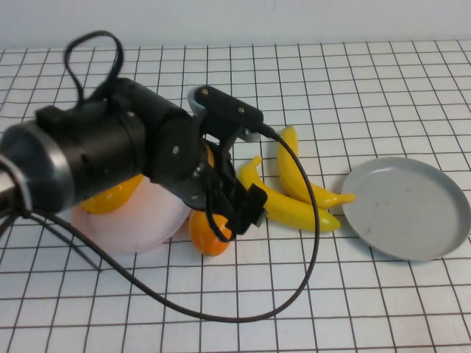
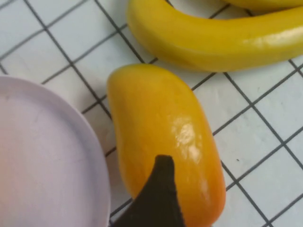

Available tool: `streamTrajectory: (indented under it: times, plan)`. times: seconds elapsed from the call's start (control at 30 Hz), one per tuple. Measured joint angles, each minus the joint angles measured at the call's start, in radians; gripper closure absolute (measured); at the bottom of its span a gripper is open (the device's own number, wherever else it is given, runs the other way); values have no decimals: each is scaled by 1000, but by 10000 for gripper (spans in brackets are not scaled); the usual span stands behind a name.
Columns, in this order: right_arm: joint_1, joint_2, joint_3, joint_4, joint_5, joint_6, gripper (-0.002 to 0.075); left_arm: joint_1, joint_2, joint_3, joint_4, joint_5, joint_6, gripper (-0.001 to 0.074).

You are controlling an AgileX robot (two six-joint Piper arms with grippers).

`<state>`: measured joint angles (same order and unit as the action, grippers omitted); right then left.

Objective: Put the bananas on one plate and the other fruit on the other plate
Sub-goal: Put one type of fruit in the left plate

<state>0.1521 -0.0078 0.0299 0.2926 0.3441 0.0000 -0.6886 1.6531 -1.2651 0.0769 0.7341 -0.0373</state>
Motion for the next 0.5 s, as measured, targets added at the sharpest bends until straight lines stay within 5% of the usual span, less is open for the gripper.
streamTrajectory:
  times: [0.5]
  plan:
    - [0,0,0,0,0,0,742,33,226,-4,-17,-84,-1,86]
